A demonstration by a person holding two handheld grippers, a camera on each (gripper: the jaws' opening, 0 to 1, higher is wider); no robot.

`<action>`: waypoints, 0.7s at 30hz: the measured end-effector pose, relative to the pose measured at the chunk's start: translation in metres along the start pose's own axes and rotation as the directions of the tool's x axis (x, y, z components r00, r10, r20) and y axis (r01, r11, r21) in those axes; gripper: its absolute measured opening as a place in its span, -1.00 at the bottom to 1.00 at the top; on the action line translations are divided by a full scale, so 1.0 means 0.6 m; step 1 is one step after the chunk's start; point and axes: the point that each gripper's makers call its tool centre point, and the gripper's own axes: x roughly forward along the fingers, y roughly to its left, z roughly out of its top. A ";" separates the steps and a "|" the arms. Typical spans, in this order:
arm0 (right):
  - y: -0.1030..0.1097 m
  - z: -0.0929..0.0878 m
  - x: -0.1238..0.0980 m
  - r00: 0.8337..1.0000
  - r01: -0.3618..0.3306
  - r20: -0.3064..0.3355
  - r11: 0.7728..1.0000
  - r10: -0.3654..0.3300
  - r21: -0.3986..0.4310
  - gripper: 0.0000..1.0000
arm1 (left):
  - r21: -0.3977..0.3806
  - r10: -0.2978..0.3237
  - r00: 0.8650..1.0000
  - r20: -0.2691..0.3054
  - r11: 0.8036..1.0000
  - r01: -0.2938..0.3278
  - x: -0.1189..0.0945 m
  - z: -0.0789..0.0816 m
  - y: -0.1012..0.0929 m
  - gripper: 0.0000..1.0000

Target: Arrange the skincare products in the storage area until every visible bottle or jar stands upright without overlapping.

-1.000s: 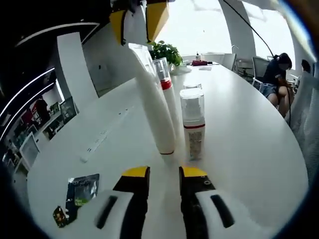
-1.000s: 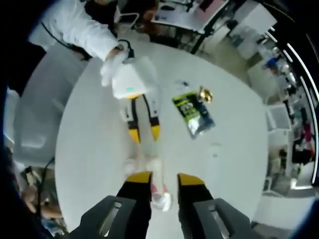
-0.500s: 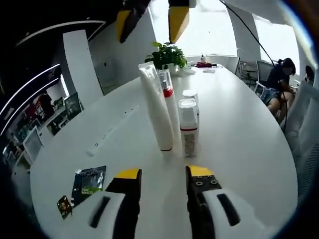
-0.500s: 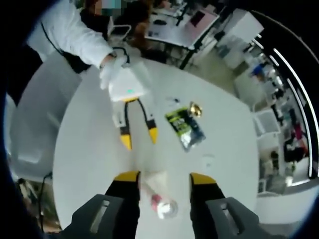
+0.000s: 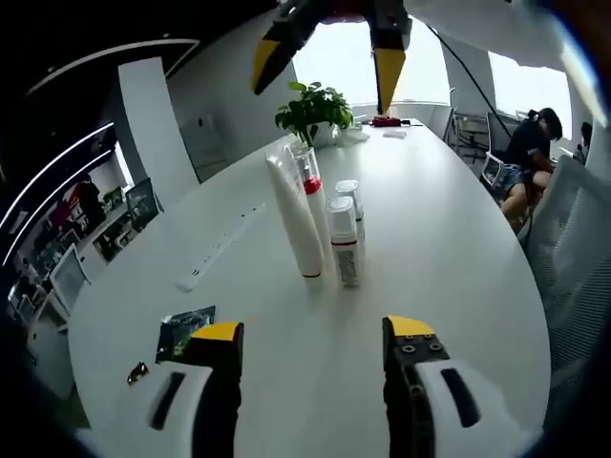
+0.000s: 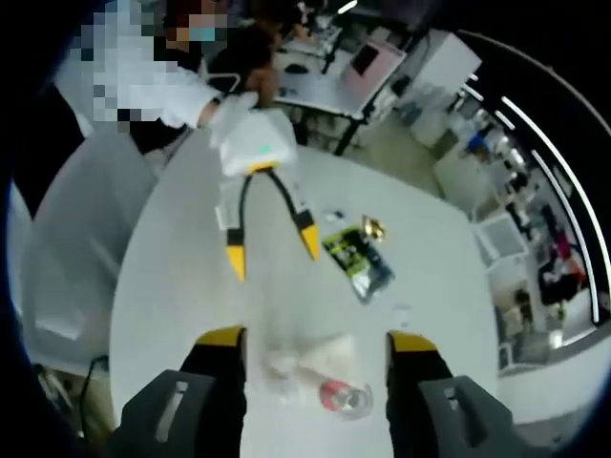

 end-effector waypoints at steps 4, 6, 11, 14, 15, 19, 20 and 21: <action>0.012 0.005 -0.007 0.999 0.024 0.036 1.000 -0.025 0.020 0.25 | -0.016 0.012 1.000 -0.007 1.000 -0.012 -0.023 -0.005 -0.001 0.30; 0.021 0.004 -0.007 0.998 0.034 0.049 0.999 -0.036 0.035 0.28 | -0.023 0.022 1.000 -0.008 0.999 -0.022 -0.040 -0.003 -0.009 0.34; 0.048 -0.007 -0.010 0.997 0.042 0.057 0.997 -0.046 0.064 0.53 | -0.085 0.084 0.995 0.046 0.993 -0.080 -0.076 0.005 -0.010 0.56; 0.060 -0.012 -0.015 0.996 0.051 0.074 0.995 -0.057 0.085 0.55 | -0.100 0.098 0.995 0.035 0.990 -0.094 -0.093 0.000 -0.021 0.64; 0.064 -0.015 -0.017 0.995 0.057 0.074 0.994 -0.065 0.096 0.57 | -0.098 0.101 0.994 0.030 0.990 -0.097 -0.096 -0.004 -0.021 0.66; 0.074 -0.021 -0.026 0.992 0.081 0.088 0.987 -0.093 0.137 0.60 | -0.100 0.110 0.994 0.015 0.989 -0.108 -0.115 -0.012 -0.025 0.73; 0.077 -0.021 -0.028 0.990 0.085 0.095 0.986 -0.100 0.146 0.59 | -0.104 0.108 0.994 0.015 0.989 -0.106 -0.118 -0.011 -0.026 0.74; 0.082 -0.022 -0.031 0.988 0.091 0.107 0.983 -0.110 0.161 0.60 | -0.109 0.114 0.993 0.014 0.988 -0.112 -0.124 -0.012 -0.026 0.76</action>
